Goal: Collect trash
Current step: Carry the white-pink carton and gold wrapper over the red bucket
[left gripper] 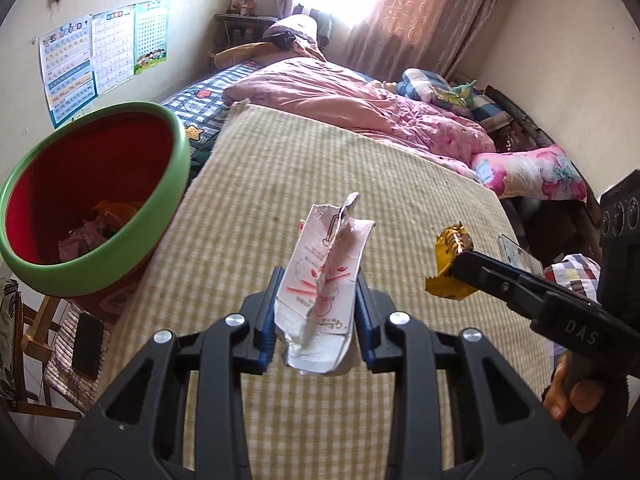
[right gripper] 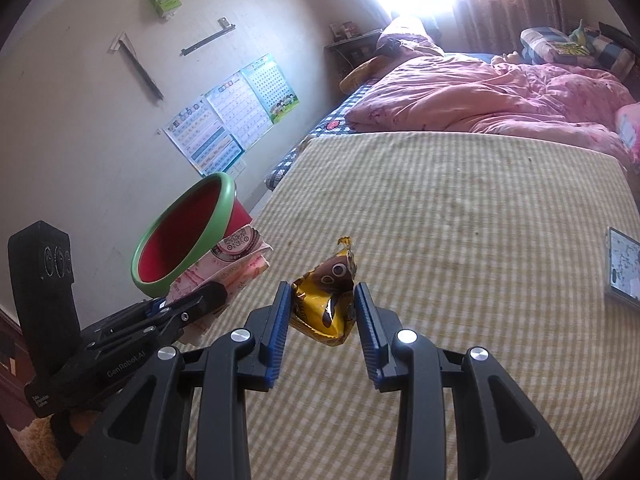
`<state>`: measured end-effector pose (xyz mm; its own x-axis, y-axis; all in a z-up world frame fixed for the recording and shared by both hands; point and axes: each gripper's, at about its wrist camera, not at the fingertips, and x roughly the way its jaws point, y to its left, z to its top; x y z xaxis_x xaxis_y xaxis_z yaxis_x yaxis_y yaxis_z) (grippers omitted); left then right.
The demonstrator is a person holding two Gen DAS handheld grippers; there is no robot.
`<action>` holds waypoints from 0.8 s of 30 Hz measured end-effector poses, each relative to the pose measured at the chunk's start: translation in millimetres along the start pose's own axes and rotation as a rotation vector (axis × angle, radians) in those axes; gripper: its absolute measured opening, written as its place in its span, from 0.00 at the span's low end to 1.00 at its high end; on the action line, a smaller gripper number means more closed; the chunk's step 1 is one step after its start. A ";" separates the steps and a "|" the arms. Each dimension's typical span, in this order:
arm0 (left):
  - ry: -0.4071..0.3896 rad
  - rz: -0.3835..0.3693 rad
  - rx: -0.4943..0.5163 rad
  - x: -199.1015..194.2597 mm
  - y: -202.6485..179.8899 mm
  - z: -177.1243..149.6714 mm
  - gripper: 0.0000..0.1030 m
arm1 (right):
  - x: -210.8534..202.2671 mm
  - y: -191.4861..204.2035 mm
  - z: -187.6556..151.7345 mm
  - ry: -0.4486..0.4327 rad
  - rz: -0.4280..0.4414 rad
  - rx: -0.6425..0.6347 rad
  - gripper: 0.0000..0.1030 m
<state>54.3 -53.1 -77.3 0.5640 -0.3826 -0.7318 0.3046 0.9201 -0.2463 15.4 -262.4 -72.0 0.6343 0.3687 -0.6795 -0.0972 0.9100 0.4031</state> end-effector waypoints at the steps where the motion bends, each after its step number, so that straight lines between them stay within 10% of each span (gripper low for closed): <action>1: 0.001 0.000 -0.001 0.7 1.9 0.0 0.30 | 1.8 1.8 0.2 0.002 0.000 -0.001 0.32; 24: 0.013 -0.018 -0.015 -2.3 39.1 4.7 0.30 | 35.7 38.2 1.5 0.034 -0.009 -0.008 0.33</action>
<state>68.5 -16.7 -82.2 0.5489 -0.3979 -0.7351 0.3028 0.9143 -0.2689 35.5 -214.8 -79.9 0.6090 0.3669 -0.7033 -0.0983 0.9147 0.3920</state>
